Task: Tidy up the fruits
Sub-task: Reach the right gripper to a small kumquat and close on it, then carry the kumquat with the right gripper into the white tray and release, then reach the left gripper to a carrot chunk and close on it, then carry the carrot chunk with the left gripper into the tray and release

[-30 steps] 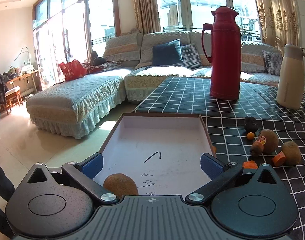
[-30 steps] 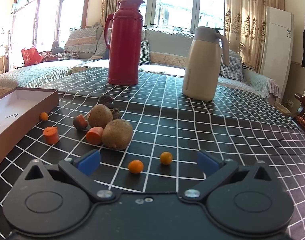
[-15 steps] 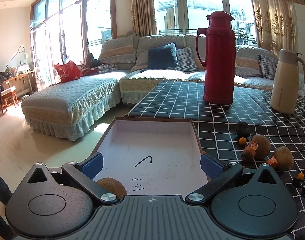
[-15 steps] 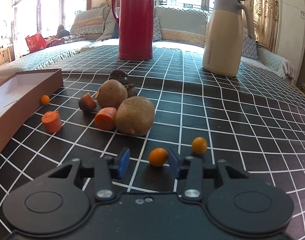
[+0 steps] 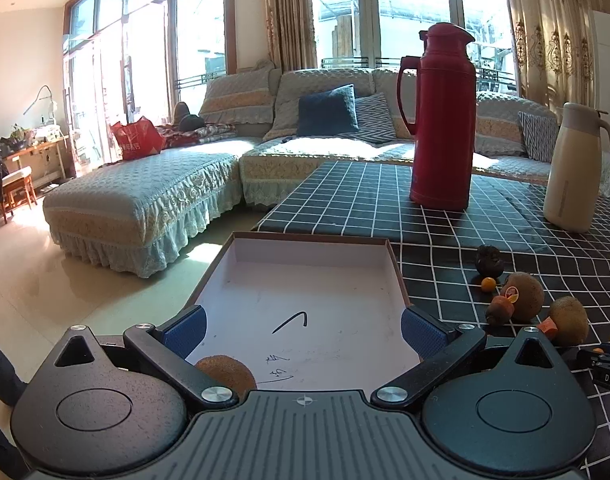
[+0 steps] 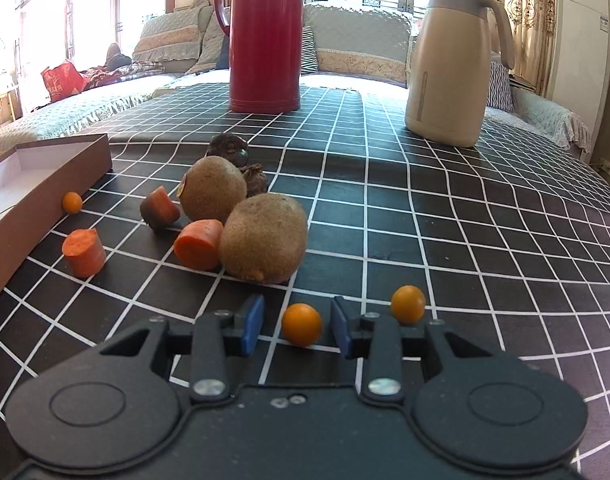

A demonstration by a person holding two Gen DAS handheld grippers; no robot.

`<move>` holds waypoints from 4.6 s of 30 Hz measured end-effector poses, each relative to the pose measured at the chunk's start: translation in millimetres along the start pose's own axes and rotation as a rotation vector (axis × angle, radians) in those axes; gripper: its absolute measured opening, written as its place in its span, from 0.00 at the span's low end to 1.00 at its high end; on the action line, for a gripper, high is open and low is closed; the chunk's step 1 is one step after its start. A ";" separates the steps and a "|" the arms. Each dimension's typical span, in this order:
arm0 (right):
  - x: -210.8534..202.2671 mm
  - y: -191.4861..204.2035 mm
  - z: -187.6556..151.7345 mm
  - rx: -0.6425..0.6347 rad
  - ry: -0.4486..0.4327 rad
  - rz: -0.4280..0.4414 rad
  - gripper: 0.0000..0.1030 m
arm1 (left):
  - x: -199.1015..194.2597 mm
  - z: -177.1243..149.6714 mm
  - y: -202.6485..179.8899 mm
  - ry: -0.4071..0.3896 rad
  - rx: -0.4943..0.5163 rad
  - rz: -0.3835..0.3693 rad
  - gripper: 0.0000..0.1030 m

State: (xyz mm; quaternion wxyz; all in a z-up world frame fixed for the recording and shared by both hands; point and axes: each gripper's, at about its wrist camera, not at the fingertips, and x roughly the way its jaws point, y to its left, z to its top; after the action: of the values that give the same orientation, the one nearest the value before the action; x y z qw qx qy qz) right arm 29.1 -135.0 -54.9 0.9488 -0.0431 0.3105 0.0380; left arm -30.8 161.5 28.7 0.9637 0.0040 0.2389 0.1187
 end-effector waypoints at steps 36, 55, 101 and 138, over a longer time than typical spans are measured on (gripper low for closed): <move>-90.0 183.2 26.7 -0.253 -0.140 0.422 0.19 | 15.1 5.8 79.9 0.004 -0.214 0.121 1.00; -68.4 213.3 -0.2 -0.306 -0.031 0.437 0.26 | 22.0 4.5 80.2 0.027 -0.221 0.125 1.00; -138.2 -75.2 -14.8 0.052 -0.237 0.015 0.86 | 0.6 -29.8 -170.1 -0.018 0.161 -0.142 1.00; -136.8 -87.7 -20.1 0.074 -0.234 -0.003 0.86 | 70.9 -33.2 -177.0 0.155 0.060 -0.135 0.31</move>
State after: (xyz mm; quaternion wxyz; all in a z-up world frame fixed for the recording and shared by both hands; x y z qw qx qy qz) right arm -84.0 -230.4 15.1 0.9796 -0.0040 0.1988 0.0299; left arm 54.8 4.3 -44.7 0.9476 0.0076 0.3160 0.0464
